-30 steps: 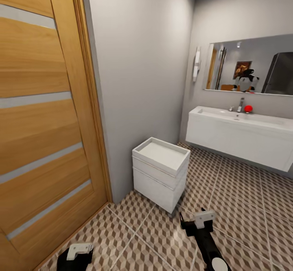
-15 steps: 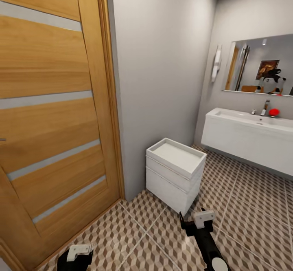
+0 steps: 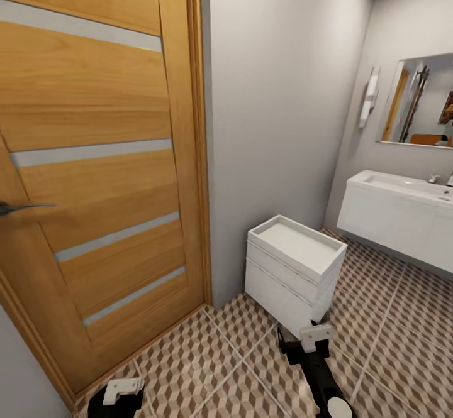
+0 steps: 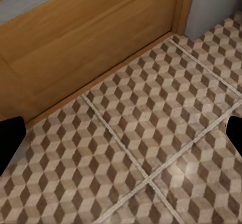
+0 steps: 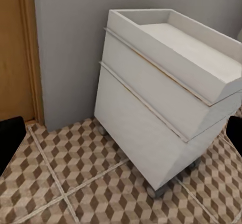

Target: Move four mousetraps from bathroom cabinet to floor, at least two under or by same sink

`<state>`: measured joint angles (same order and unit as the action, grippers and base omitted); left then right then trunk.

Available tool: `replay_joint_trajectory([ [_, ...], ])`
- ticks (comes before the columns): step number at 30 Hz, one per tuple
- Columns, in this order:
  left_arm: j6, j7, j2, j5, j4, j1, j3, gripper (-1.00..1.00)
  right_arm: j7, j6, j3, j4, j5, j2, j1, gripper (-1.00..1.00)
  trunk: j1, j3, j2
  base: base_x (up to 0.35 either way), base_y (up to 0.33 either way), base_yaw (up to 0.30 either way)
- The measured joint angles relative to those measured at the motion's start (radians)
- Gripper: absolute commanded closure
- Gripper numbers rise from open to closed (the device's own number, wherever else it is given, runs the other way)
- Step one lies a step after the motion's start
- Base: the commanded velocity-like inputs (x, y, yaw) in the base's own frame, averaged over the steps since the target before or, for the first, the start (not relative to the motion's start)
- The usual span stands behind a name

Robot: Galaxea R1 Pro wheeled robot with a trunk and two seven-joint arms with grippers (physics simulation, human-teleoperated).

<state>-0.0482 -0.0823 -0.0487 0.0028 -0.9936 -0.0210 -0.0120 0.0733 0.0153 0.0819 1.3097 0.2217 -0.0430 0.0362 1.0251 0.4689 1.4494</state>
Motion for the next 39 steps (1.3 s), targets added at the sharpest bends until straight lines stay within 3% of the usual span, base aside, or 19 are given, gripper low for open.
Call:
replay_joint_trajectory([
  [39, 0.022, 0.0, 0.001, 0.0, 0.019, 0.0, 0.0, -1.0, -0.001, 0.0, 0.001, 0.0, 0.0, 0.0, 0.0, -1.0, 0.0, 0.0, 0.0, 0.0, 0.0, 0.247],
])
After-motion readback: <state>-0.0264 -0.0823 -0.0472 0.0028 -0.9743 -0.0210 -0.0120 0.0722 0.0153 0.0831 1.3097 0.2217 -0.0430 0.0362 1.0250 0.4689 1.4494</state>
